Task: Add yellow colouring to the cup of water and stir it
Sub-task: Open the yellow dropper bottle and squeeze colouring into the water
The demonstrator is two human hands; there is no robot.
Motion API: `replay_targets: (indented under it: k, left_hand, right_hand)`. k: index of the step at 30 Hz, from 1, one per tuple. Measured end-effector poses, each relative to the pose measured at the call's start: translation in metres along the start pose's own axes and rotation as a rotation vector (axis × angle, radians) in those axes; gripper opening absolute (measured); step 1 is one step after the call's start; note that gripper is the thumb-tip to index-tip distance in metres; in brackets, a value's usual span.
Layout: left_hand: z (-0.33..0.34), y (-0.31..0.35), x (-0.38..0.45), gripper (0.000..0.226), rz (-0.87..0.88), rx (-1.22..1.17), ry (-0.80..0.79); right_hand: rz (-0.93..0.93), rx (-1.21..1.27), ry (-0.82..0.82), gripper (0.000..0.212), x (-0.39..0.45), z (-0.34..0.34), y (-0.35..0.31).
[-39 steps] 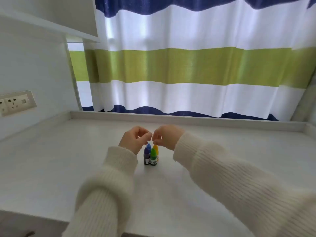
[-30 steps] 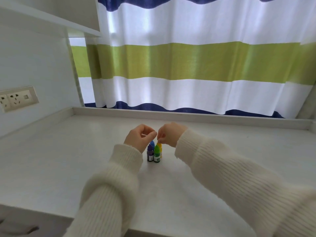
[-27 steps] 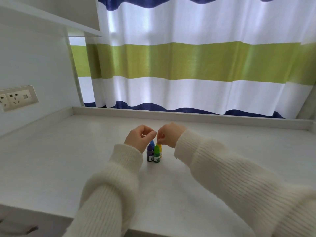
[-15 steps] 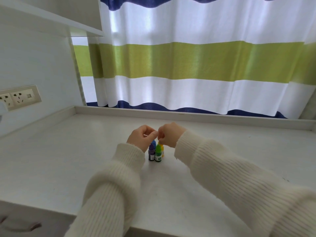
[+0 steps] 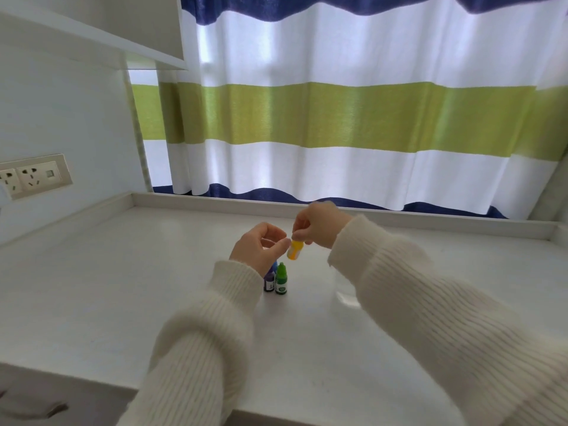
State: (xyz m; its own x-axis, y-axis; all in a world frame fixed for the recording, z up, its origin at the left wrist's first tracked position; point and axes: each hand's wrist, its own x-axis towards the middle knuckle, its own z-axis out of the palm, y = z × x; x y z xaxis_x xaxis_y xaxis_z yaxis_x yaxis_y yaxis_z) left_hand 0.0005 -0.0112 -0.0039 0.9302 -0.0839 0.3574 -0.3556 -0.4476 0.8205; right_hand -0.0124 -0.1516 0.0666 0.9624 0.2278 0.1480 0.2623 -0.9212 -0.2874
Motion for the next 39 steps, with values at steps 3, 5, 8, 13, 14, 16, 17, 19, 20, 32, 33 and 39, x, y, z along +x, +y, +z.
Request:
replay_targets:
  k: [3,5,8,13,14,16,17,19,20,32,33,39]
  left_hand:
    - [0.005,0.011,-0.003,0.022,0.047,-0.054,-0.033]
    - [0.011,0.019,-0.005,0.031,0.047,-0.078,-0.042]
    - [0.018,0.031,-0.007,0.026,0.059,-0.125,-0.016]
    - [0.028,0.042,-0.010,0.018,0.152,-0.216,0.022]
    - [0.030,0.045,-0.011,0.017,0.165,-0.242,0.019]
    - [0.035,0.050,-0.014,0.016,0.168,-0.310,-0.016]
    - [0.037,0.052,-0.015,0.017,0.152,-0.345,-0.054]
    - [0.040,0.056,-0.015,0.023,0.077,-0.435,-0.165]
    - [0.041,0.057,-0.015,0.026,0.018,-0.503,-0.230]
    - [0.051,0.075,-0.010,0.013,-0.368,-1.159,-0.204]
    - [0.052,0.076,-0.010,0.013,-0.367,-1.150,-0.200]
    - [0.058,0.078,-0.009,0.017,-0.369,-1.132,-0.162]
  right_hand:
    - [-0.034,0.100,0.079,0.013,-0.010,-0.021,0.001]
    - [-0.051,0.141,0.128,0.013,-0.017,-0.031,0.002]
    - [-0.065,0.199,0.188,0.015,-0.025,-0.042,0.008]
    - [-0.065,0.250,0.263,0.024,-0.035,-0.048,0.025]
    - [-0.058,0.255,0.278,0.025,-0.037,-0.048,0.029]
    - [-0.051,0.307,0.303,0.026,-0.040,-0.049,0.038]
    - [-0.058,0.346,0.303,0.024,-0.042,-0.049,0.041]
    - [-0.085,0.383,0.286,0.021,-0.047,-0.051,0.048]
    - [-0.103,0.383,0.280,0.020,-0.049,-0.051,0.051]
    - [-0.159,0.616,0.309,0.016,-0.057,-0.044,0.066]
    - [-0.113,0.632,0.319,0.022,-0.057,-0.043,0.065]
    - [-0.027,0.639,0.264,0.027,-0.059,-0.036,0.072]
